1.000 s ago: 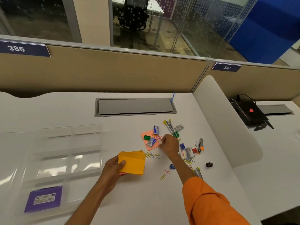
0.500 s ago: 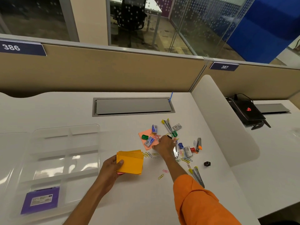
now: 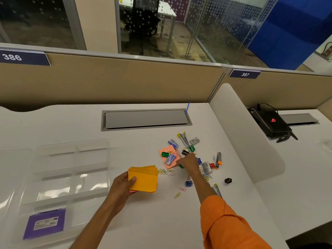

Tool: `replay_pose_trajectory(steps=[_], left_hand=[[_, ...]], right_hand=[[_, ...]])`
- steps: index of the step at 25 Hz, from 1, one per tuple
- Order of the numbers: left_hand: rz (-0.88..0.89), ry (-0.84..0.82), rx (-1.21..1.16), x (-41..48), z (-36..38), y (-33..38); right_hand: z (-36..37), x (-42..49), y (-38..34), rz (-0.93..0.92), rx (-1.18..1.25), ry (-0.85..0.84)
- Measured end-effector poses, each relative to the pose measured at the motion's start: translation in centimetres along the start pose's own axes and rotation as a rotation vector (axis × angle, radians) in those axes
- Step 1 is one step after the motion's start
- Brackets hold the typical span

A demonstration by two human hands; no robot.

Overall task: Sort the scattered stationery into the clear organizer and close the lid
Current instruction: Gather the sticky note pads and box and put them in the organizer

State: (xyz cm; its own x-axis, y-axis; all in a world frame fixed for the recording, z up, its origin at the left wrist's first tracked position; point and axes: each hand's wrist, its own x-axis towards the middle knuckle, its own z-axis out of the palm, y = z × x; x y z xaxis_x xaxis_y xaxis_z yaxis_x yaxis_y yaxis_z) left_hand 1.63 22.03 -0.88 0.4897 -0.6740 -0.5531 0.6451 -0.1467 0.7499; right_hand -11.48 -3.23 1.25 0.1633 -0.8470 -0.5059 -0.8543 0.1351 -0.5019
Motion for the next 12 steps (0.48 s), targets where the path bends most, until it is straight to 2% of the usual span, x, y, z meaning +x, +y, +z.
replay_pose_trajectory(steps=[6, 12], left_hand=[[0.008, -0.017, 0.032, -0.2, 0.9, -0.1], [0.017, -0.029, 0.044, -0.5, 1.4, 0.3]], right_hand=[[-1.6, 0.0, 1.4, 0.037, 0.146, 0.045], [-3.5, -2.3, 1.8, -0.152, 0.187, 0.215]])
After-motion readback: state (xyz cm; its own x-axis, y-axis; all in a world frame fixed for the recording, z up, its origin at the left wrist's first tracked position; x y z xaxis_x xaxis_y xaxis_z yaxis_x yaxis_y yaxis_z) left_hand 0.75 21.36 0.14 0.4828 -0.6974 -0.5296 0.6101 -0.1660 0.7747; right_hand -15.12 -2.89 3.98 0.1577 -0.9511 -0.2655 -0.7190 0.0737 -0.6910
